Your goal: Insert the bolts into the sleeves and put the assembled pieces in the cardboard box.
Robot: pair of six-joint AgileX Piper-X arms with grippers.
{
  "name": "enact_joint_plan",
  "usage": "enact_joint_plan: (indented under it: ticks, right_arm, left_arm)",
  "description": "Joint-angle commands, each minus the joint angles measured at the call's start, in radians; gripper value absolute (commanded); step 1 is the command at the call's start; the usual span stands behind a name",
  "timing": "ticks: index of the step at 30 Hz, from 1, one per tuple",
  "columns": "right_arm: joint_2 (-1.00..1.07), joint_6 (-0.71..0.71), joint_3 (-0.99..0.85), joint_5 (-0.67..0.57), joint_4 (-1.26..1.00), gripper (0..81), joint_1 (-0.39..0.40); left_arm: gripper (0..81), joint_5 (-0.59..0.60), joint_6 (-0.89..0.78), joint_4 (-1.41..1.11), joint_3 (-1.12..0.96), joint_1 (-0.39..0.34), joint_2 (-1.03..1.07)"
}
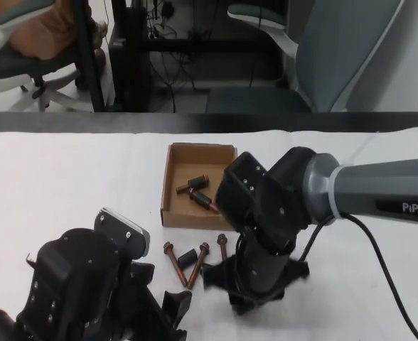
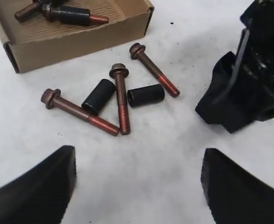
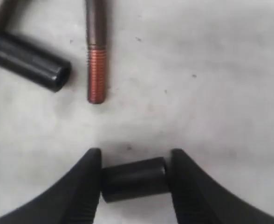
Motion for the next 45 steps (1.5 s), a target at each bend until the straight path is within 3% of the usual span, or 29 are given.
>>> enact_joint_plan:
  ticks: [1, 4, 6, 9, 13, 18, 22, 26, 28, 29, 30, 34, 39, 43, 45]
  right_arm:
    - [-0.007, -0.438, 0.000, -0.020, 0.063, 32.3, -0.016]
    - [-0.007, -0.643, -0.001, 0.050, 0.121, 33.2, -0.016]
    - [-0.007, -0.612, -0.003, 0.068, 0.153, 42.4, -0.016]
    - [-0.007, -0.360, -0.004, 0.084, 0.164, 70.0, -0.016]
    - [-0.007, 0.000, -0.004, 0.108, 0.160, 70.0, -0.016]
    - [-0.007, 0.271, -0.004, 0.077, 0.141, 70.0, -0.016]
    - [-0.007, 0.470, -0.004, 0.060, 0.136, 57.1, -0.016]
    - [-0.007, 0.494, -0.004, 0.124, 0.137, 44.7, -0.016]
    - [-0.007, 0.506, -0.002, 0.135, 0.139, 29.3, -0.016]
    - [-0.007, 0.515, -0.001, 0.129, 0.137, 18.6, -0.016]
    - [-0.007, 0.524, -0.001, 0.126, 0.134, 2.7, -0.016]
    - [-0.007, 0.487, -0.001, 0.116, 0.091, 0.6, -0.016]
    - [-0.051, 0.296, -0.001, 0.140, 0.046, 0.6, -0.016]
    - [-0.143, 0.142, 0.006, 0.174, 0.032, 0.6, -0.016]
    - [-0.203, 0.086, 0.012, 0.173, 0.025, 0.6, -0.016]
  left_arm:
    - [70.0, 0.036, -0.055, -0.003, -0.002, 0.002, -0.001]
    - [70.0, 0.094, -0.106, -0.003, -0.002, 0.002, -0.001]
    - [70.0, 0.143, -0.135, -0.003, -0.002, 0.002, -0.001]
    - [70.0, 0.164, -0.140, -0.003, -0.002, 0.002, -0.001]
    - [70.0, 0.164, -0.140, -0.003, -0.002, 0.002, -0.001]
    - [70.0, 0.164, -0.140, -0.003, -0.002, 0.002, -0.001]
    - [70.0, 0.164, -0.140, -0.003, -0.002, 0.002, -0.001]
    - [70.0, 0.174, -0.140, -0.003, -0.002, 0.002, -0.001]
    - [70.0, 0.195, -0.140, -0.003, -0.002, 0.002, -0.001]
    - [70.0, 0.196, -0.140, -0.003, -0.002, 0.002, -0.001]
    - [70.0, 0.196, -0.140, -0.003, -0.002, 0.002, -0.001]
    - [70.0, 0.179, -0.140, -0.003, -0.002, 0.002, -0.001]
    - [70.0, -0.002, -0.248, 0.076, -0.013, 0.005, -0.001]
    - [69.9, -0.030, -0.319, 0.216, -0.100, 0.038, -0.001]
    - [65.0, -0.092, -0.313, 0.252, -0.155, 0.051, 0.006]
